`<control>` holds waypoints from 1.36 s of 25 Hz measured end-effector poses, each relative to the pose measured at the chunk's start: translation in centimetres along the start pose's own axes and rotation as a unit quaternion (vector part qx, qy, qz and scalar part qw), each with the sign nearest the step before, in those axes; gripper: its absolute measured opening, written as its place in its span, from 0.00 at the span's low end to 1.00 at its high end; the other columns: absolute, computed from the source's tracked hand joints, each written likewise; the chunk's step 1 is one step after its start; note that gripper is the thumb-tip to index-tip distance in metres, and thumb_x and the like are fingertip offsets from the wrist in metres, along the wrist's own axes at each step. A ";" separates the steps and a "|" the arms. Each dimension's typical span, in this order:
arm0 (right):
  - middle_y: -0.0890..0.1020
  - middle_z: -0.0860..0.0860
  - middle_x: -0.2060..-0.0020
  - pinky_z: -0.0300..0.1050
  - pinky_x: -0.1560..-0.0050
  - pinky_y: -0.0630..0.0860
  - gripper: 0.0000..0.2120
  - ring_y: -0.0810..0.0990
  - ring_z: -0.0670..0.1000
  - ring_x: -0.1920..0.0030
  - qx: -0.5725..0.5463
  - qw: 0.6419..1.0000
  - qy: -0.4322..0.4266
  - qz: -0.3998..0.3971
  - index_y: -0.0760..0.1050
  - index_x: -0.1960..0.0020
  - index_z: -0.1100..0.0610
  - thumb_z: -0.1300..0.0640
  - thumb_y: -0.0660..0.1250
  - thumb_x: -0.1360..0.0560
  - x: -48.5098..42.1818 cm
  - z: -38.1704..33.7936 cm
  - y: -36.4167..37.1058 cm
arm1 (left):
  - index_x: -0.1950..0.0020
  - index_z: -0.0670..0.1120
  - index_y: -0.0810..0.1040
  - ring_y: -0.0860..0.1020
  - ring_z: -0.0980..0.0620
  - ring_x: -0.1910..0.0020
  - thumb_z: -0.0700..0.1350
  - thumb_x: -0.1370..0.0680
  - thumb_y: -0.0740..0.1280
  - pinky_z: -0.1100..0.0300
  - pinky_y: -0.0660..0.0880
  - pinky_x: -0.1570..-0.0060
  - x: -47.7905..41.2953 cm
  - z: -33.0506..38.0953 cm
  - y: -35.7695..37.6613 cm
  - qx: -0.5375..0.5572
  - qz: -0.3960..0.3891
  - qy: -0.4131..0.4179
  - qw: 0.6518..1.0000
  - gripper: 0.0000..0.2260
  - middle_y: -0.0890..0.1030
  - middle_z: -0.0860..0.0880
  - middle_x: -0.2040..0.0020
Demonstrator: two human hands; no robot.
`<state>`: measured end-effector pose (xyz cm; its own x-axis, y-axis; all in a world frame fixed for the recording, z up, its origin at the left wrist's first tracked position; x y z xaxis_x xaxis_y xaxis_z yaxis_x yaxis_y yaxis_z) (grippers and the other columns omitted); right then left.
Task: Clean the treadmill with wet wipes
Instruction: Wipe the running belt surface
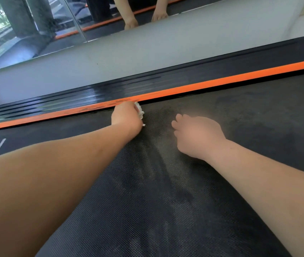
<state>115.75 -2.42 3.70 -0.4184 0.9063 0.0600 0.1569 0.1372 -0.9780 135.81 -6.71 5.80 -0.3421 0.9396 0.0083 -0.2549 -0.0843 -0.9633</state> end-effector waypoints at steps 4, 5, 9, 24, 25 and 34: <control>0.77 0.43 0.31 0.55 0.34 0.74 0.19 0.73 0.51 0.29 -0.023 0.999 0.027 0.003 0.75 0.32 0.45 0.46 0.57 0.19 -0.5 1.1 0.0 | 0.44 0.44 0.84 0.82 0.45 0.47 0.44 0.18 0.65 0.58 0.77 0.46 0.5 6.7 2.2 -0.011 -0.029 0.105 0.994 0.09 0.84 0.46 0.47; 0.78 0.43 0.33 0.55 0.35 0.75 0.19 0.74 0.50 0.30 -0.025 0.999 0.033 0.002 0.76 0.32 0.45 0.44 0.58 0.20 -0.6 1.2 0.0 | 0.43 0.45 0.84 0.81 0.46 0.47 0.41 0.19 0.65 0.59 0.75 0.47 0.9 8.0 2.8 -0.004 -0.040 0.142 0.989 0.09 0.84 0.47 0.47; 0.78 0.43 0.33 0.55 0.37 0.76 0.18 0.75 0.50 0.31 -0.016 0.999 0.024 0.019 0.76 0.32 0.45 0.45 0.57 0.20 -0.5 0.9 -0.2 | 0.51 0.47 0.79 0.76 0.39 0.46 0.35 0.23 0.65 0.49 0.75 0.48 0.6 7.7 1.4 -0.062 -0.011 0.220 0.974 0.08 0.73 0.46 0.50; 0.73 0.49 0.29 0.53 0.38 0.76 0.18 0.75 0.53 0.32 -0.002 1.000 0.001 0.012 0.73 0.30 0.49 0.50 0.54 0.16 0.0 -0.3 0.3 | 0.51 0.48 0.80 0.80 0.46 0.45 0.39 0.22 0.66 0.59 0.73 0.50 1.1 0.0 -0.3 0.003 -0.027 0.032 0.999 0.06 0.82 0.50 0.51; 0.72 0.49 0.28 0.53 0.37 0.76 0.18 0.74 0.53 0.31 -0.013 1.000 -0.005 0.010 0.72 0.30 0.50 0.50 0.54 0.16 0.1 -0.4 0.6 | 0.51 0.49 0.81 0.80 0.46 0.46 0.40 0.23 0.66 0.59 0.74 0.49 2.2 1.3 0.0 0.002 -0.045 0.060 0.997 0.06 0.83 0.50 0.51; 0.77 0.45 0.38 0.49 0.45 0.78 0.12 0.76 0.51 0.35 -0.007 0.999 0.006 0.042 0.78 0.43 0.49 0.49 0.58 0.19 5.5 0.8 -3.2 | 0.49 0.51 0.81 0.80 0.45 0.49 0.40 0.22 0.64 0.58 0.74 0.51 6.8 3.5 0.2 0.016 -0.052 0.144 0.988 0.09 0.82 0.49 0.51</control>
<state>112.21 1.75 6.95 -0.3927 0.9195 -0.0188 0.2038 0.0671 -0.9767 130.22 -1.50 6.59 -0.0418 0.9988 0.0263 -0.3057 0.0122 -0.9521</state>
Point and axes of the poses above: each hand's wrist, its own x-axis away from the middle knuckle, its own y-axis out of the palm, z = x × y, the point moved 9 cm from there along -x, towards the middle knuckle
